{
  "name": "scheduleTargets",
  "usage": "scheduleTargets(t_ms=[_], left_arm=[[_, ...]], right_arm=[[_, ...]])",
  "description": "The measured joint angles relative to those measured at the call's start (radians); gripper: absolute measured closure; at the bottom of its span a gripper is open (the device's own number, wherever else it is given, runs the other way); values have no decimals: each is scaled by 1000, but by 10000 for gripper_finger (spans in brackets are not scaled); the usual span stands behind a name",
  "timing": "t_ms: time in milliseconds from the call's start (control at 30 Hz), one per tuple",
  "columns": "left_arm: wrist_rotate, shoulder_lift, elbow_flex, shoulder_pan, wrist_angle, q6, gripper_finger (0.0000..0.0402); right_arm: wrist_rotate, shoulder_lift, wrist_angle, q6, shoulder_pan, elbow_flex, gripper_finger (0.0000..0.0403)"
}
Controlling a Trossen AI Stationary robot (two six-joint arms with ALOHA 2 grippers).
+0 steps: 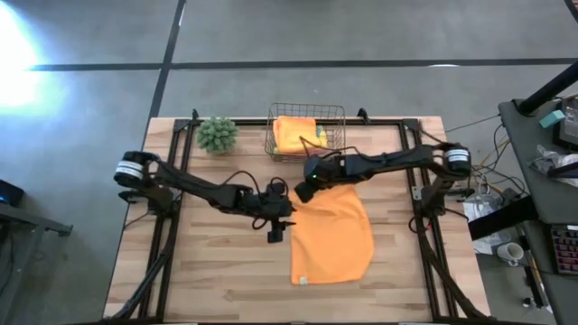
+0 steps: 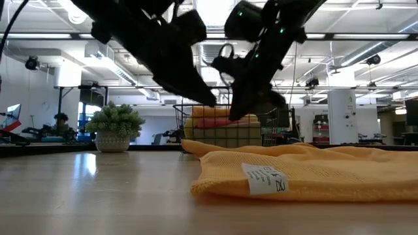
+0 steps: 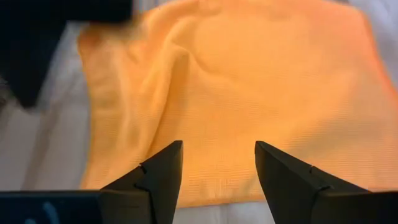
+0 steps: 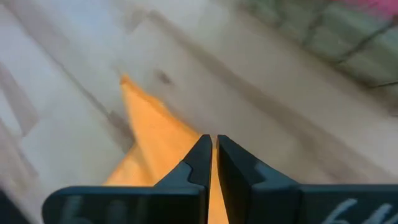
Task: Fold microfiber towels
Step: Fold the orange towel
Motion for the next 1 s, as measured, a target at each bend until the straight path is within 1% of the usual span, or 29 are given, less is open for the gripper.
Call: scheduleTargets(t_ms=[100,200,333,467,533,600,700,867,1000], left_arm=[[0,56,0,0,45,-2,217],[-1,105,4,1,64,-25,217],[-1,155,11,1,120,-26,217],[-1,193,11,1,120,-27,217],[-1,198,5,1,87,-28,217],[-2,214,5,1,96,-32,217],[-2,213,1,1,36,-72,217],[-7,207,0,0,-60,-77,217],[-7,204,2,0,-147,-80,217]], right_arm=[[56,-75,-90,-2,1,0,386],[79,-148,-139,-5,4,-6,386],[81,-223,-153,-12,12,-28,386],[81,-283,-154,-13,15,-70,385],[80,-303,-167,-11,23,-92,385],[76,-326,-190,-11,31,-110,385],[63,-358,-208,-11,58,-135,385],[46,-390,-256,-4,127,-171,385],[46,-400,-283,39,189,-184,385]])
